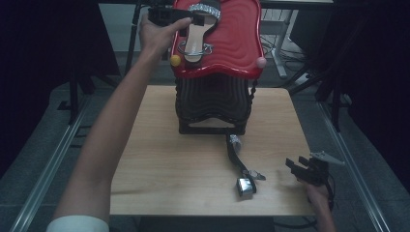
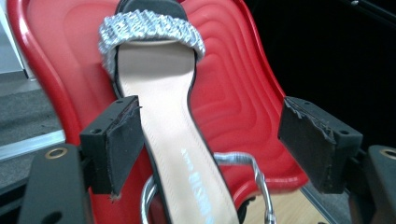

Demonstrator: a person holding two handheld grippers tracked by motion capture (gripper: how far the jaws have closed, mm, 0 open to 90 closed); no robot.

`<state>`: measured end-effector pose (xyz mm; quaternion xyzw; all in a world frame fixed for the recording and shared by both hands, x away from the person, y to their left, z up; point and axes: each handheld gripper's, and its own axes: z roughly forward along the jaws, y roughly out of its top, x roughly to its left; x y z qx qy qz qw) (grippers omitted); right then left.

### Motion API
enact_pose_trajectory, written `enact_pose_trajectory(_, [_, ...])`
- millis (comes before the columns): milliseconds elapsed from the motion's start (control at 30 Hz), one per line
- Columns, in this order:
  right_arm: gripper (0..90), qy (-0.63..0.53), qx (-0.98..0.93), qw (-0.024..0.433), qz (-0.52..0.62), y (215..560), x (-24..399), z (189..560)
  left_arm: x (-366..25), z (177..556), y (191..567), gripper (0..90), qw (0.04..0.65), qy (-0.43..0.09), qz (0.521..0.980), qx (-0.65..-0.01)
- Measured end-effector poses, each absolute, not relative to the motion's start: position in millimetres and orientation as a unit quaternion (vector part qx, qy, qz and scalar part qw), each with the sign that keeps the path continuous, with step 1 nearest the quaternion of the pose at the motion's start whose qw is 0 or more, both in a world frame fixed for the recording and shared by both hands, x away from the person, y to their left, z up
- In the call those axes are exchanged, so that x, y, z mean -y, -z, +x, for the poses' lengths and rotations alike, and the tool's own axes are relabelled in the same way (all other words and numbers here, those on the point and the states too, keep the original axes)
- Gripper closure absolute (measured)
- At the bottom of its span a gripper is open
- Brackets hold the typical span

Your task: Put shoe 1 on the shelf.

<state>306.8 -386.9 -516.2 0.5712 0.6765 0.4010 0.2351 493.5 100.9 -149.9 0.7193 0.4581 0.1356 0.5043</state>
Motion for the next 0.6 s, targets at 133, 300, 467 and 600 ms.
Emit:
enact_pose_trajectory(133, [38.5,-0.402,-0.681,0.235,0.566,515.0,383.8,307.8,-111.1,485.7,153.1,22.2,0.506,-0.132,0.720,-0.455])
enact_pose_trajectory(300, [38.7,-0.399,-0.686,0.229,0.564,515.5,381.0,310.6,-133.3,474.7,166.3,22.4,0.508,-0.125,0.718,-0.459])
enact_pose_trajectory(467, [39.1,-0.397,-0.687,0.226,0.565,515.9,379.0,313.0,-146.5,470.1,175.6,22.7,0.507,-0.122,0.719,-0.459])
enact_pose_trajectory(600, [39.3,-0.396,-0.691,0.226,0.561,515.2,377.1,314.6,-158.5,466.4,185.5,24.5,0.506,-0.119,0.720,-0.460])
